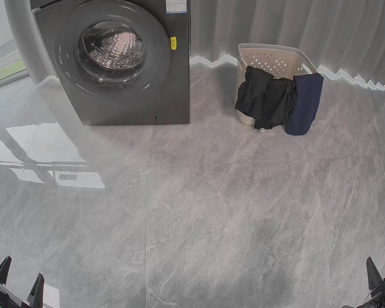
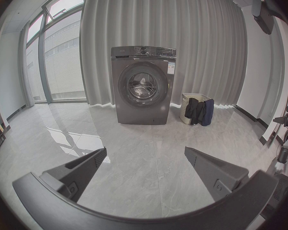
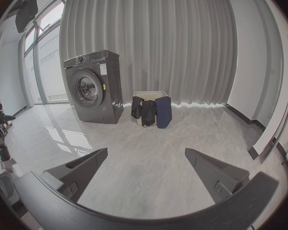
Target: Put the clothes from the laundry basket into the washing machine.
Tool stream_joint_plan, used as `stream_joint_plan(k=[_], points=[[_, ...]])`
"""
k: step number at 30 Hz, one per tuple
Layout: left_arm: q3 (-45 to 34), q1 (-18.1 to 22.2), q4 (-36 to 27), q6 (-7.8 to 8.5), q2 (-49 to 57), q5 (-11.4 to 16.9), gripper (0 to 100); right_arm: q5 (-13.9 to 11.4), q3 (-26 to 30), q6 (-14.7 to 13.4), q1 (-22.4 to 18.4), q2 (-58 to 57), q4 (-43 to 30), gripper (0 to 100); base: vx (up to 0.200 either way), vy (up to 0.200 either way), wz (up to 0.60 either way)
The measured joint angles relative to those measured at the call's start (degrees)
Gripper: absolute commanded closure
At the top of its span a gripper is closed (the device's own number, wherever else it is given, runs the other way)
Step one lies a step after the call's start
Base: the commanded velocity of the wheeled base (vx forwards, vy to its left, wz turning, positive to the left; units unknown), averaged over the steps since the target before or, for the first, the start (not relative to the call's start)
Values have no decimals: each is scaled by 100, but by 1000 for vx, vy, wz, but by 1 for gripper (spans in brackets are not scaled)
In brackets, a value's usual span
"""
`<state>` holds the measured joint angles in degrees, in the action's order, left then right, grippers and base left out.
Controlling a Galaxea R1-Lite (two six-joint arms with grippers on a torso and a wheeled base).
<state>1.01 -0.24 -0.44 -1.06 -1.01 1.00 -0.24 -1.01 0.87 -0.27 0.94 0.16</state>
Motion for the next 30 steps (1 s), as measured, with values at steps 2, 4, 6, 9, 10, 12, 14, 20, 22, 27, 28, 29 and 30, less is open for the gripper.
stream_joint_plan(k=[2,4,6,9,10,12,14,20,22,27,28,29,30], points=[[0,-2,-5,0,0,-2,0,0,0,0,5,0,0,0,0,0,0],[0,-5,-7,0,0,-2,0,0,0,0,2,0,0,0,0,0,0],[0,-9,-7,-2,0,0,0,0,0,0,2,0,0,0,0,0,0],[0,-9,-7,-24,0,0,0,2,0,0,0,0,0,0,133,0,0],[0,-9,-7,-28,0,-2,0,0,0,0,0,0,0,0,200,0,0],[0,-13,-10,-30,0,-2,0,2,0,0,0,0,0,0,200,0,0],[0,-13,-10,-50,0,-18,0,0,0,0,-2,0,-2,0,200,0,0],[0,-11,-10,-85,0,-38,0,2,0,0,-6,0,-5,0,200,0,0],[0,-11,-10,-85,0,-38,0,0,0,0,-6,0,-5,0,200,0,0],[0,-9,-5,-83,0,-38,0,2,0,0,-6,0,-9,0,200,0,0],[0,-11,-7,-79,0,-40,0,0,0,0,-9,0,-2,0,200,0,0],[0,-13,-11,-79,0,-40,0,2,0,0,-11,0,-5,0,200,0,0],[0,-11,-10,-83,0,-40,0,2,0,0,-6,0,-9,0,200,0,0]])
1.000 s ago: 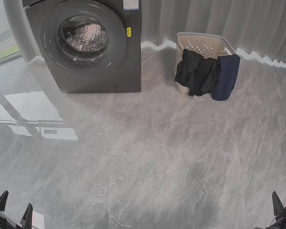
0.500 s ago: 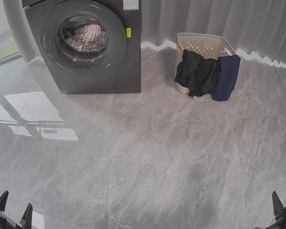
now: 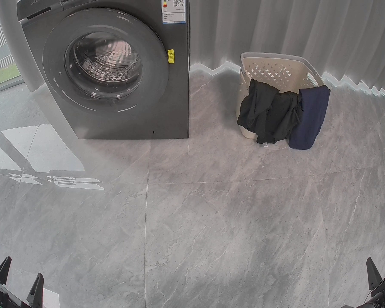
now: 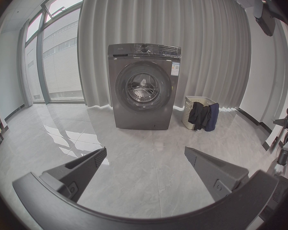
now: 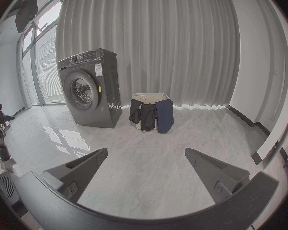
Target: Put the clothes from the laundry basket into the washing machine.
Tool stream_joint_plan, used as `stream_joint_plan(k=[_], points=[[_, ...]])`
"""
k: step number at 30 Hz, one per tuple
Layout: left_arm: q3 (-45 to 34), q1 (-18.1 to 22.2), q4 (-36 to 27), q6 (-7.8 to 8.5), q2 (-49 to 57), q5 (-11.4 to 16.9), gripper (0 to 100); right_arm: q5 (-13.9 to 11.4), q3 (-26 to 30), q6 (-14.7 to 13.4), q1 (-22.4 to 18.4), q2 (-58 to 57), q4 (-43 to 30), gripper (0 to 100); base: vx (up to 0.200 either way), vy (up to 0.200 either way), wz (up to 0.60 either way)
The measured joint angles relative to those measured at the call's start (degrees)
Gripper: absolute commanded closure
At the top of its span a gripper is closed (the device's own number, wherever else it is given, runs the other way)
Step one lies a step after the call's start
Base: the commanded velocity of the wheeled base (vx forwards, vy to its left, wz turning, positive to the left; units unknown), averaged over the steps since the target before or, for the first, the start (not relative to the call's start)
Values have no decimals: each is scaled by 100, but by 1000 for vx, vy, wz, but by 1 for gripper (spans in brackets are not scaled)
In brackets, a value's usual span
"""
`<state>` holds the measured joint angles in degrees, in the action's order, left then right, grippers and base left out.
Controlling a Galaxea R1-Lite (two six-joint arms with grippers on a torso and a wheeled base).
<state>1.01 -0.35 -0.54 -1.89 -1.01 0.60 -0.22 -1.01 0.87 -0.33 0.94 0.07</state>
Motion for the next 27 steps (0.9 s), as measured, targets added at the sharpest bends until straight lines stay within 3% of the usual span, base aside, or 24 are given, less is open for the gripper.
stream_joint_plan(k=[6,12,27], points=[[0,9,0,-2,0,0,0,-2,0,0,0,0,0,0,200,0,0],[0,5,5,-34,0,-6,0,0,0,0,0,0,0,0,0,0,0],[0,9,0,-35,0,-9,0,-2,0,0,0,0,0,0,0,-200,0]])
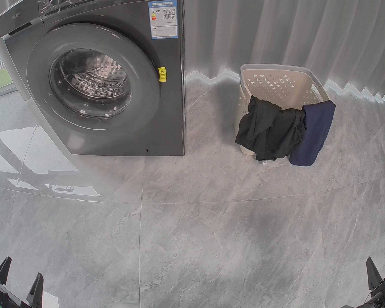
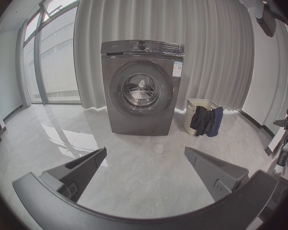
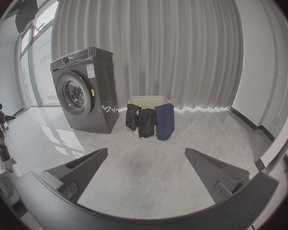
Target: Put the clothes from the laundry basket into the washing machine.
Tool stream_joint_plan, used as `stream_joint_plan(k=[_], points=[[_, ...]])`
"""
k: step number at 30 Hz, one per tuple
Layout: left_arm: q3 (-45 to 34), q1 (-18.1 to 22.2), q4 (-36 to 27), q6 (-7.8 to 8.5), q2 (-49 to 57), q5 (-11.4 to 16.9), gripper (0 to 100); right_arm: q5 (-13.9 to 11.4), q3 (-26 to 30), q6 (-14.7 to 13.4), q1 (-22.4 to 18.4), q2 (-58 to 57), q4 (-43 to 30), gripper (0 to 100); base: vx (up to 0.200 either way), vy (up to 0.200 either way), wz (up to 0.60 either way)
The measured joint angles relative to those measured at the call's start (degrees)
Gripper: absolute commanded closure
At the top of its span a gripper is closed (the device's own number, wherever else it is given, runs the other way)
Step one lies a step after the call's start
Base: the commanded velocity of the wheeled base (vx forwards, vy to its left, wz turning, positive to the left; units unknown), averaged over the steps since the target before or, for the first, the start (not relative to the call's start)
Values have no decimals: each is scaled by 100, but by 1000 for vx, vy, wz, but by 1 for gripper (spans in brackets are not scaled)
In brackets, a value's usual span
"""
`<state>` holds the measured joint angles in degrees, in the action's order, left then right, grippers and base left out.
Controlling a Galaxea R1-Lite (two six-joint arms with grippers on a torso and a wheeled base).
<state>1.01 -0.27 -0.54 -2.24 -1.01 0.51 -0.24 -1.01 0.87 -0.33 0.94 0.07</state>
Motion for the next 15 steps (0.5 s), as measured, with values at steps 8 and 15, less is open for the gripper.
stream_joint_plan(k=[8,15], points=[[0,0,2,-10,0,2,0,2,0,0,0,0,2,0,0,-200,0],[0,0,0,-11,0,2,0,2,0,0,0,0,0,0,0,-200,0]])
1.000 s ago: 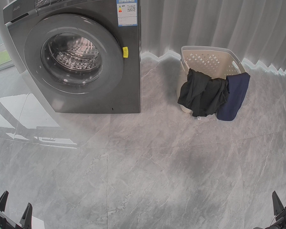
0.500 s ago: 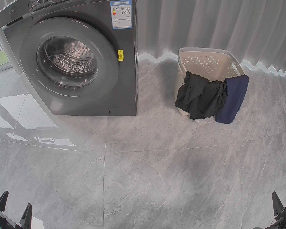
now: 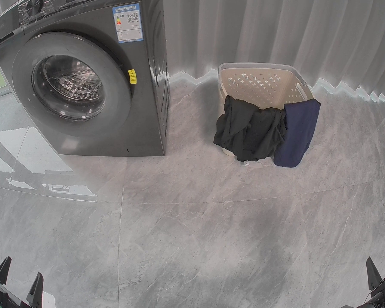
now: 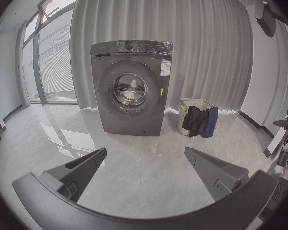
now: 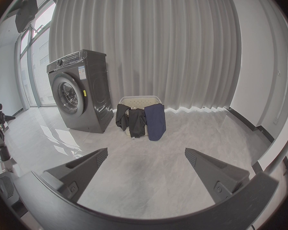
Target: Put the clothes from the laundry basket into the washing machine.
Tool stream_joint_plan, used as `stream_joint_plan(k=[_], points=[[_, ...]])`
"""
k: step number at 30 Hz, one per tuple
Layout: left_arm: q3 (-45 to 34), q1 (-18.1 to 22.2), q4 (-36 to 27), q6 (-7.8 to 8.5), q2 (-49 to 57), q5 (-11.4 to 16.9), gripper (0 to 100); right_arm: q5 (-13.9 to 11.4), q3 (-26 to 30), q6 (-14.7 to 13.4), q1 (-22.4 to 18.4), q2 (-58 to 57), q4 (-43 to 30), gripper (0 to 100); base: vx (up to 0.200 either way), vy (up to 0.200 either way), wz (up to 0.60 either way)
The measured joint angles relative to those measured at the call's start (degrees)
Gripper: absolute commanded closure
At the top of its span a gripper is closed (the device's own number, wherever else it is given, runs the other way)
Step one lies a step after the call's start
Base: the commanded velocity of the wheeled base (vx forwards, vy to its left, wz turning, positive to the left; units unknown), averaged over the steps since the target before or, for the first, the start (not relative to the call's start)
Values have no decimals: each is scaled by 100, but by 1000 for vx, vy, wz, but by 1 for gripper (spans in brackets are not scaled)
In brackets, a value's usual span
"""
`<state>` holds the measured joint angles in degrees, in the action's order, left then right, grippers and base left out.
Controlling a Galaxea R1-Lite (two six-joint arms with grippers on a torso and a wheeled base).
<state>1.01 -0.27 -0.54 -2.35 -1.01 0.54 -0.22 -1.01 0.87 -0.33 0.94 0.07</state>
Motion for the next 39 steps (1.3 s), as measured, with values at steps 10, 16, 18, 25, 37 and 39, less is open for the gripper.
stream_joint_plan(k=[10,16,18,25,37,39], points=[[0,0,2,1,0,0,0,0,0,-2,0,0,-2,0,0,-180,0],[0,2,2,1,0,0,0,0,0,0,6,0,4,0,33,0,0],[0,0,2,-2,0,0,0,0,0,0,4,0,6,0,200,0,0],[0,-6,0,-16,0,-2,0,-5,0,0,-2,0,0,0,200,0,0],[-2,2,-6,-18,0,0,0,-2,0,0,11,0,0,0,133,0,0],[0,0,2,-18,0,-5,0,0,0,0,9,0,2,0,0,0,0]])
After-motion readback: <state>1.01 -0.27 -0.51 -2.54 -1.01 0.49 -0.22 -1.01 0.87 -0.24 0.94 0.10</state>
